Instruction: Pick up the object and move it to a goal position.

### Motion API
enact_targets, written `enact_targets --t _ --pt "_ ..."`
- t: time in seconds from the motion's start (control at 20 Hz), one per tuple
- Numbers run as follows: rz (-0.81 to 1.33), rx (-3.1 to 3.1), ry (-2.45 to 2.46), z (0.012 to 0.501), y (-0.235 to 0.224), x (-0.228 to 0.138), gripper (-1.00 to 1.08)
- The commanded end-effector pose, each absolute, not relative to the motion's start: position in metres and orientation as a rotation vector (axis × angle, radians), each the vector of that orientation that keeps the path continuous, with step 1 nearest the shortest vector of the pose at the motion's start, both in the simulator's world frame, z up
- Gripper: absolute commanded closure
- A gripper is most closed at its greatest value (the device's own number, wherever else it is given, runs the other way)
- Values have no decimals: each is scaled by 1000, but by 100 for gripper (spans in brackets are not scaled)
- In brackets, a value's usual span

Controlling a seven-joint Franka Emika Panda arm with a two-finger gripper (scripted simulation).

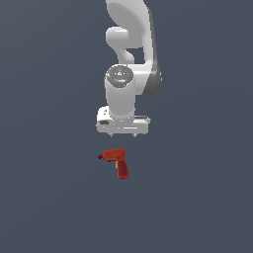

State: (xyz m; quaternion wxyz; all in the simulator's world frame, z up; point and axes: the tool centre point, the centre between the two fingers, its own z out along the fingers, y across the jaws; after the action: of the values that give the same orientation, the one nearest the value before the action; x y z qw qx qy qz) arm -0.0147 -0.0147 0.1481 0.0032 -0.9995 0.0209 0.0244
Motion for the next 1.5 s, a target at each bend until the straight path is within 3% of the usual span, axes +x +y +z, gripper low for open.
enact_targets --t 0.0,0.8,1.45 --pt "77 -3134 66 148 -15 -15 -100" --pt "77 -3139 98 153 -16 -12 -100" --pt "120 -3076 535 133 -32 -1 -100"
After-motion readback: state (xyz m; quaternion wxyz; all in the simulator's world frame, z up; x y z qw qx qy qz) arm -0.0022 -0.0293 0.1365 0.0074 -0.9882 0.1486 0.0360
